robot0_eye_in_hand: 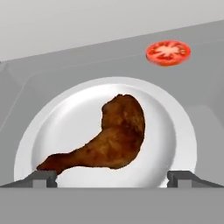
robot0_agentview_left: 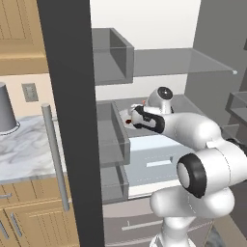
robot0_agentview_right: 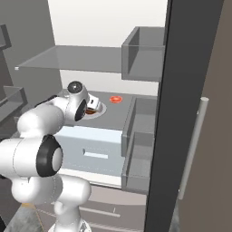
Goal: Retrieve the chicken drumstick from the fridge and place it on the saucepan with marinade on the stove.
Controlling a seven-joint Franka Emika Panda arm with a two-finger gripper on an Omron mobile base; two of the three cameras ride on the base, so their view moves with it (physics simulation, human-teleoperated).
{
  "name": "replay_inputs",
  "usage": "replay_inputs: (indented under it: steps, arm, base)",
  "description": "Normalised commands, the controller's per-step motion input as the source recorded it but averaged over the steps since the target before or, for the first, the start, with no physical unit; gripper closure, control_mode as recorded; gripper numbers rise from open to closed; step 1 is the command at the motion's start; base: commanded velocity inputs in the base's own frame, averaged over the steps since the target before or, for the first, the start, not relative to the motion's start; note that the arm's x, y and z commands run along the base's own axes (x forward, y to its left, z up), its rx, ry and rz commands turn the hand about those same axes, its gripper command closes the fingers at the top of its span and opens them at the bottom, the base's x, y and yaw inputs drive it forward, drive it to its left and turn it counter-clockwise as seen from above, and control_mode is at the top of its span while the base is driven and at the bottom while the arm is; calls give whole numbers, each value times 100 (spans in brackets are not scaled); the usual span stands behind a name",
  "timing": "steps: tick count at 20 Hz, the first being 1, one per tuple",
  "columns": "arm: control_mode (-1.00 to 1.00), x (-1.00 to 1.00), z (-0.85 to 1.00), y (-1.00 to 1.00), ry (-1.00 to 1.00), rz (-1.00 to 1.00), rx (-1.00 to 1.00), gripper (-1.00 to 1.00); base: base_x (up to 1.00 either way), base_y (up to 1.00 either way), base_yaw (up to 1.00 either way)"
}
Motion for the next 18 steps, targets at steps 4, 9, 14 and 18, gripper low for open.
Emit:
replay_inputs:
  steps: [4, 9, 14, 18]
  arm:
    - [-100, 38, -6, 0, 0, 0, 0, -100]
    - [-100, 33, -9, 0, 0, 0, 0, -100]
    - [-100, 24, -20, 0, 0, 0, -2, -100]
    - [-100, 19, -28, 0, 0, 0, -4, -100]
  base:
    - [0, 0, 0]
    - [0, 0, 0]
    - [0, 0, 0]
    - [0, 0, 0]
